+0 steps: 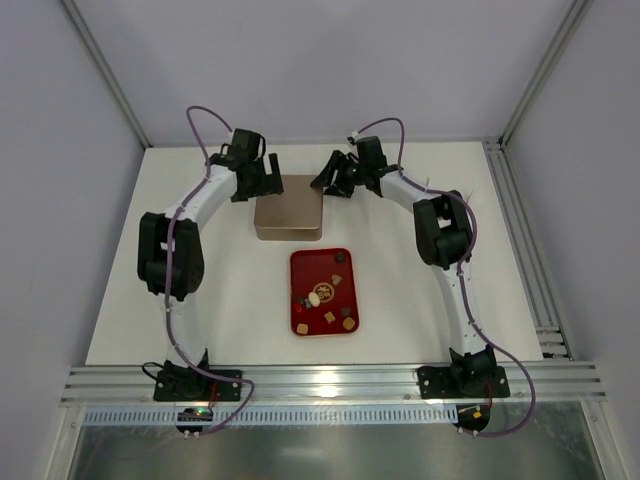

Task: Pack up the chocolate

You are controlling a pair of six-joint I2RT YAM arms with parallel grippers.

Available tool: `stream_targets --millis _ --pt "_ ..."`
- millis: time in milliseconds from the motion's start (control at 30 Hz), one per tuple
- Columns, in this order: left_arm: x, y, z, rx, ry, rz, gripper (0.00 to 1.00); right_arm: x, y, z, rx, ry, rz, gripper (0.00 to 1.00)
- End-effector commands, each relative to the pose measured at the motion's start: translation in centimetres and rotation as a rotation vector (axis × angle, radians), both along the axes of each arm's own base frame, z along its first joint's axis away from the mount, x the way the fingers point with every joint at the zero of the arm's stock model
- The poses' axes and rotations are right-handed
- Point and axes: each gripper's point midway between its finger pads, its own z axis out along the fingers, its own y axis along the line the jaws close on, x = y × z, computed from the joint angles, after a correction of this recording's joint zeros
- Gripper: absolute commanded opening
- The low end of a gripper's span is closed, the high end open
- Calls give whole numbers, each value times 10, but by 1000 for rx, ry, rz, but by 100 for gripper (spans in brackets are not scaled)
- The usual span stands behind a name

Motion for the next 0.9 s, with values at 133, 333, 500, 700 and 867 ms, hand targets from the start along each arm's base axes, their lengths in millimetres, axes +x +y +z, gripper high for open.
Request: stream_targets --millis 133,333,500,700,867 --pt "20 5 -1 51 -6 29 95 5 -2 -8 -21 60 -37 60" --pt "19 9 -2 76 18 35 93 6 -2 -8 -21 66 -45 57" --pt "18 12 -3 88 28 39 93 5 -4 -1 -26 50 -46 57" --pt "19 8 32 54 -42 30 93 10 -9 49 -7 -76 -38 58" --pt "13 4 73 2 -114 20 94 6 -20 109 -25 -203 -59 61"
